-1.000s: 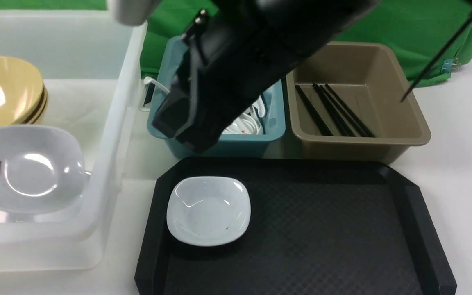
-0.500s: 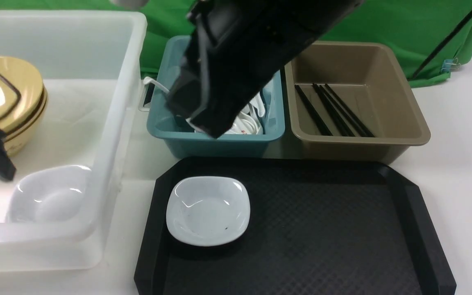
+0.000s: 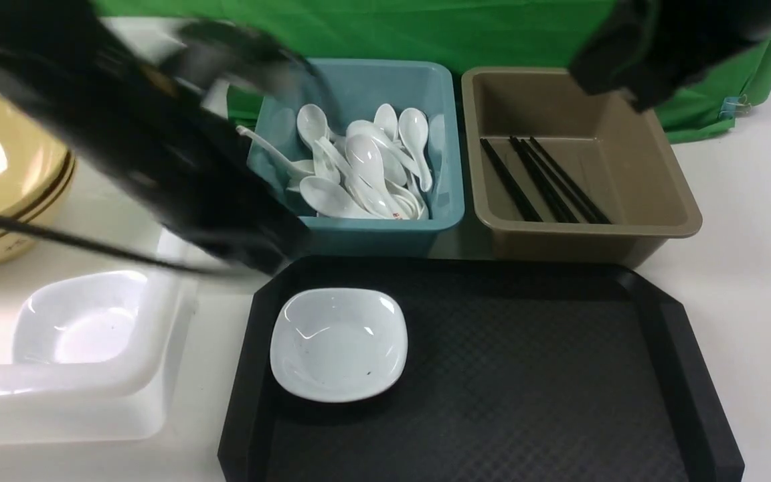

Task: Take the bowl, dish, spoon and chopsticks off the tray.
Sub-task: Use the left arm to grab the plate

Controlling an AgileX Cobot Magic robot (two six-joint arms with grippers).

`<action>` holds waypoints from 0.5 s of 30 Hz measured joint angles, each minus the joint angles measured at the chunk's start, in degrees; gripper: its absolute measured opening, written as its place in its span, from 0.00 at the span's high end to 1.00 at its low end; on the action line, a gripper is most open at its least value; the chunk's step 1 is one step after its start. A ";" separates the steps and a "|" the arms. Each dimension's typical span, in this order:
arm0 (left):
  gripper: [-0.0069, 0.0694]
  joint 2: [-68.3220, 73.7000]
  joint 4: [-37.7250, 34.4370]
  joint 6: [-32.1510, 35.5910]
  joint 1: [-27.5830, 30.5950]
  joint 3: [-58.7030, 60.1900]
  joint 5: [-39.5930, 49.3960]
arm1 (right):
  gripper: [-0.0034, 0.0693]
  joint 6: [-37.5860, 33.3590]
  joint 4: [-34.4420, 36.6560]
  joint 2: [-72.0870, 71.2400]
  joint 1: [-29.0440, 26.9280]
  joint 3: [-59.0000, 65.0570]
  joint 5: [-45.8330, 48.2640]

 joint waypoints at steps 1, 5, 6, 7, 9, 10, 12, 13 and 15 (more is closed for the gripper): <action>0.88 2.59 2.62 -0.94 -4.43 0.00 -0.04 | 0.94 0.50 0.05 -0.89 -0.75 1.09 0.00; 0.74 9.77 8.25 -2.89 -11.41 0.00 -0.24 | 0.94 1.67 0.45 -3.65 -1.53 3.64 0.00; 0.68 11.60 9.31 -3.13 -12.64 0.00 -0.58 | 0.94 1.74 0.69 -4.18 -1.59 4.00 0.07; 0.62 13.28 10.22 -3.22 -13.55 0.00 -1.09 | 0.94 1.88 0.90 -4.70 -1.58 4.41 0.06; 0.46 16.30 12.11 -3.27 -14.55 0.00 -2.38 | 0.94 2.09 1.03 -5.57 -1.58 4.85 0.13; 0.42 17.22 12.89 -3.27 -14.63 0.00 -2.81 | 0.94 2.14 1.07 -5.77 -1.64 4.85 0.13; 0.30 19.03 14.21 -3.28 -14.67 0.00 -4.22 | 0.94 2.14 1.07 -6.32 -1.64 4.96 0.13; 0.27 19.41 14.48 -3.28 -14.67 0.00 -4.50 | 0.94 2.20 1.07 -6.38 -1.64 5.03 0.13; 0.20 20.93 16.05 -3.48 -14.67 0.00 -5.96 | 0.94 2.34 1.15 -6.65 -1.64 5.15 0.13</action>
